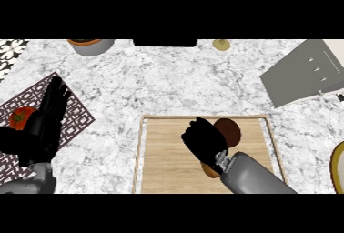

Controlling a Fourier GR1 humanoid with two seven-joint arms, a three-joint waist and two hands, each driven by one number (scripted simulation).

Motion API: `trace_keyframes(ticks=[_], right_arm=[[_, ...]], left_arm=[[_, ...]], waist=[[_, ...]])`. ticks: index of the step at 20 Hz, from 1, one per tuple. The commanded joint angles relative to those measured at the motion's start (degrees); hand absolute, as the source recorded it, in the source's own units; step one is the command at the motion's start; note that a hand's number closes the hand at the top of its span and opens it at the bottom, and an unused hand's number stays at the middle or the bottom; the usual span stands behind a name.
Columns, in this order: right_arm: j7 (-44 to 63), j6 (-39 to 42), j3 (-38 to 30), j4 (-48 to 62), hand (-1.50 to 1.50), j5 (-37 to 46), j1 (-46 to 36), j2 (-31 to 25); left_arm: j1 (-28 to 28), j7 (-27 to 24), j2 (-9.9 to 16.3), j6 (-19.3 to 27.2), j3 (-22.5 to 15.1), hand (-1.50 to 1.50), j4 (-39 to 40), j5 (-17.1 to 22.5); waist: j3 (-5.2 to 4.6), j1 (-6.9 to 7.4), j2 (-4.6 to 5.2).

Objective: Pick the pear from the tray and place it in the tiered shelf

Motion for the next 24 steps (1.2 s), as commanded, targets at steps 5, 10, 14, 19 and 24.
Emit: trace_keyframes(ticks=[5,10,14,19,24], right_arm=[[-4.9,-5.0,0.0,3.0,1.50,6.8,-2.4,3.0],[-7.7,-18.7,-16.4,-3.2,1.50,-3.7,13.3,-12.6],[-15.6,-24.0,-31.0,1.7,1.50,-15.5,19.7,-18.7],[-31.0,-24.2,-41.3,1.0,1.50,-29.5,29.5,-23.9],[-35.7,-16.7,-53.5,-5.8,1.50,-46.0,34.8,-26.1]], left_arm=[[0.7,0.1,-0.5,-1.7,1.2,0.00,-0.6,0.7],[1.2,-1.2,-0.6,1.0,3.2,0.00,1.3,-0.1],[3.7,-1.8,0.3,-0.9,3.8,0.00,-1.1,1.6],[4.2,-0.2,1.2,-1.8,4.0,0.00,-2.7,1.9],[4.7,-1.2,0.7,-2.0,3.5,0.00,-1.1,1.4]], waist=[[0.57,0.22,0.77],[0.86,-4.72,0.65],[0.99,-4.09,0.84],[0.74,-2.39,0.44],[0.52,-3.46,0.04]])
